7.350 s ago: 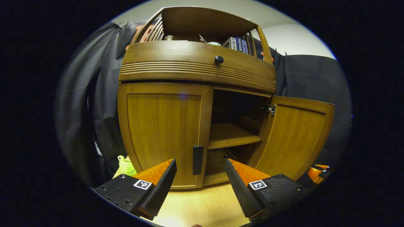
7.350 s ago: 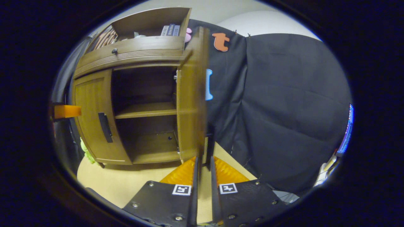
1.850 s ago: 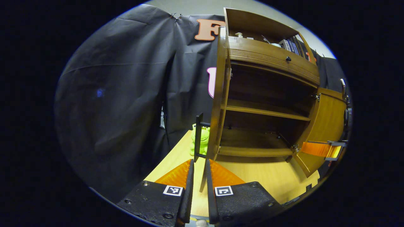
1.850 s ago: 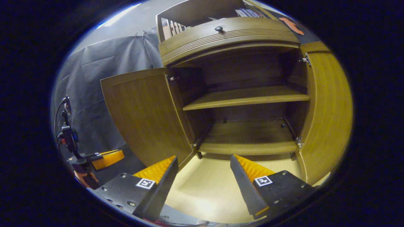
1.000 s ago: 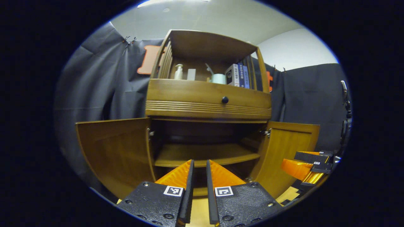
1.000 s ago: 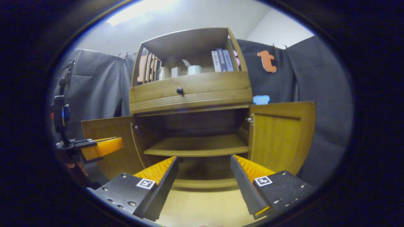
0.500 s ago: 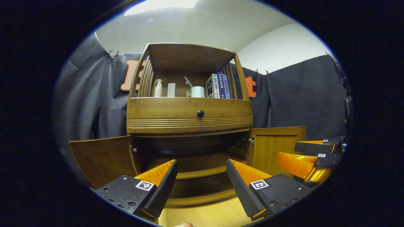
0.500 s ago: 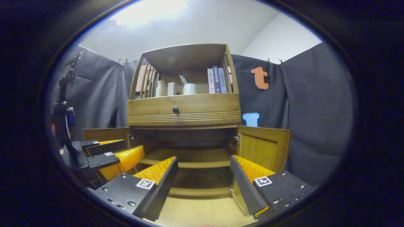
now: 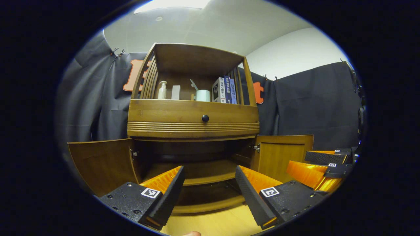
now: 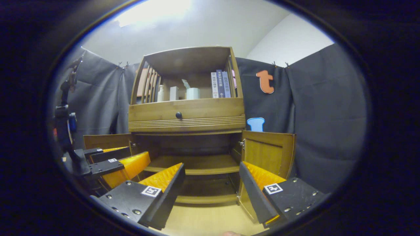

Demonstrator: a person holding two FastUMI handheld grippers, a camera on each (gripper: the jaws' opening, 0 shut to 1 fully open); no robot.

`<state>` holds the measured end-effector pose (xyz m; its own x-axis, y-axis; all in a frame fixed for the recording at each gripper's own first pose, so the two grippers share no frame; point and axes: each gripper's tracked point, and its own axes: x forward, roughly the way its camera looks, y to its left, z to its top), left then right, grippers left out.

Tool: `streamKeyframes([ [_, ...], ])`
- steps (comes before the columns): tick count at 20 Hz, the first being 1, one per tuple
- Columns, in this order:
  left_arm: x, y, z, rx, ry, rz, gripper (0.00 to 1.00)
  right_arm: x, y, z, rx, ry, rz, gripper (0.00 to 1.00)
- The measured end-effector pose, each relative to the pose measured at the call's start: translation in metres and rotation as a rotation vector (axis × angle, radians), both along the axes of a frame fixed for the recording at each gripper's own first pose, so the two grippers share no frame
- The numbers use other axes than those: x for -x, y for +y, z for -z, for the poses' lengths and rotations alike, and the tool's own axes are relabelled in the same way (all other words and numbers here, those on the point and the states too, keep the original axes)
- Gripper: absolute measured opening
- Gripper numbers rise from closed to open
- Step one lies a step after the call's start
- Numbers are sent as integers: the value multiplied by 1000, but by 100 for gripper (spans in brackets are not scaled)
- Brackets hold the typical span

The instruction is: Open the right door of the double-door shoe cabinet with the right hand, and open the left door with the left hand.

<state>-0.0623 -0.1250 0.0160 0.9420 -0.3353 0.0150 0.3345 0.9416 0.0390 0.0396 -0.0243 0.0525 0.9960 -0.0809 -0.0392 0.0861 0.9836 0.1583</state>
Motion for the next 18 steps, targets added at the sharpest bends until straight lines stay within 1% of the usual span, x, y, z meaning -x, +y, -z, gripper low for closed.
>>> streamKeyframes([
  [2, -1, 3, 0, -4, 2, -3, 96, 2, 3, 3, -9, 5, -7, 98],
  [3, -1, 3, 0, -6, 4, 0, 96, 2, 5, 4, -16, 4, -11, 93],
  [4, 0, 4, 2, -5, 9, 3, 96, 3, 7, 5, -23, 4, -15, 98],
  [8, 2, 0, 5, 4, 21, 40, 95, 8, 12, 5, -50, -3, -13, 98],
  [9, 3, -3, 7, 4, 25, 55, 96, 10, 12, 5, -57, -2, -7, 100],
  [10, 4, -6, 9, 2, 28, 71, 96, 13, 12, 6, -65, 0, 1, 98],
  [11, 5, -10, 12, 1, 33, 89, 96, 17, 11, 8, -75, 5, 13, 100],
  [14, 12, -31, 23, 3, 64, 159, 96, 34, -1, 14, -96, 15, 68, 99],
  [16, 17, -53, 28, 13, 76, 219, 96, 47, -18, 15, -89, 17, 127, 99],
  [18, 23, -75, 32, 22, 87, 258, 94, 60, -38, 15, -68, 22, 171, 100],
])
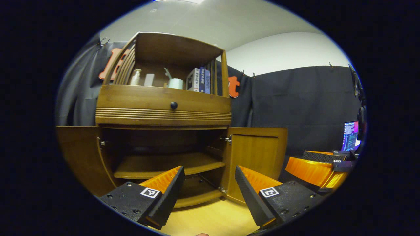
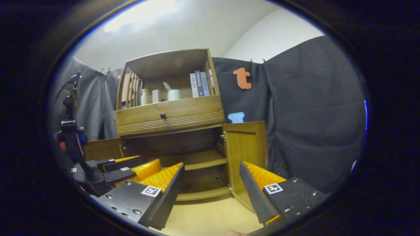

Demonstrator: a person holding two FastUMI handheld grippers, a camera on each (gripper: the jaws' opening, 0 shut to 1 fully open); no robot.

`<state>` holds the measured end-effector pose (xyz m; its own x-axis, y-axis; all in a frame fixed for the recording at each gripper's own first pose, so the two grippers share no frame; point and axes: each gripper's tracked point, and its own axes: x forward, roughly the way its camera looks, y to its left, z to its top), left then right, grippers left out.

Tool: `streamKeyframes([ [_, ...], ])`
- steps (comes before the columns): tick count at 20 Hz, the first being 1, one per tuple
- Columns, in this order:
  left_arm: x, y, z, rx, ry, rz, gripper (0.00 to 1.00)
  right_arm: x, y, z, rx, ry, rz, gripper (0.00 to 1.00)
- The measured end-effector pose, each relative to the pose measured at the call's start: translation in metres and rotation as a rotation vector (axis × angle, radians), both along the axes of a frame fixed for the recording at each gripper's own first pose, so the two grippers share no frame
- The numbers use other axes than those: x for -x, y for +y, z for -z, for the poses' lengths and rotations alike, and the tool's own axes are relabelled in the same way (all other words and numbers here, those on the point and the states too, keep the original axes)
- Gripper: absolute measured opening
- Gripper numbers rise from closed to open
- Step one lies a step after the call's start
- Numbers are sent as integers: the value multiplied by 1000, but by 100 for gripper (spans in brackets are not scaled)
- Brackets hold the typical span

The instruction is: Open the right door of the double-door shoe cabinet with the right hand, and open the left door with the left hand.

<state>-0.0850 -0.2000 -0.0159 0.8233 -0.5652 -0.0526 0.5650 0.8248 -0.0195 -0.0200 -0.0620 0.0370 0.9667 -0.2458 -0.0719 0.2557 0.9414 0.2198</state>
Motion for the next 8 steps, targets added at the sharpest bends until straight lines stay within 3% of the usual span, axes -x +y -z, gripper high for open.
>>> streamKeyframes([
  [4, 9, -52, -1, 25, 2, 40, 95, 15, -48, 1, 30, 4, 38, 99],
  [8, 17, -108, -3, 39, -15, 7, 95, 10, -110, 2, 35, -15, 1, 98],
])
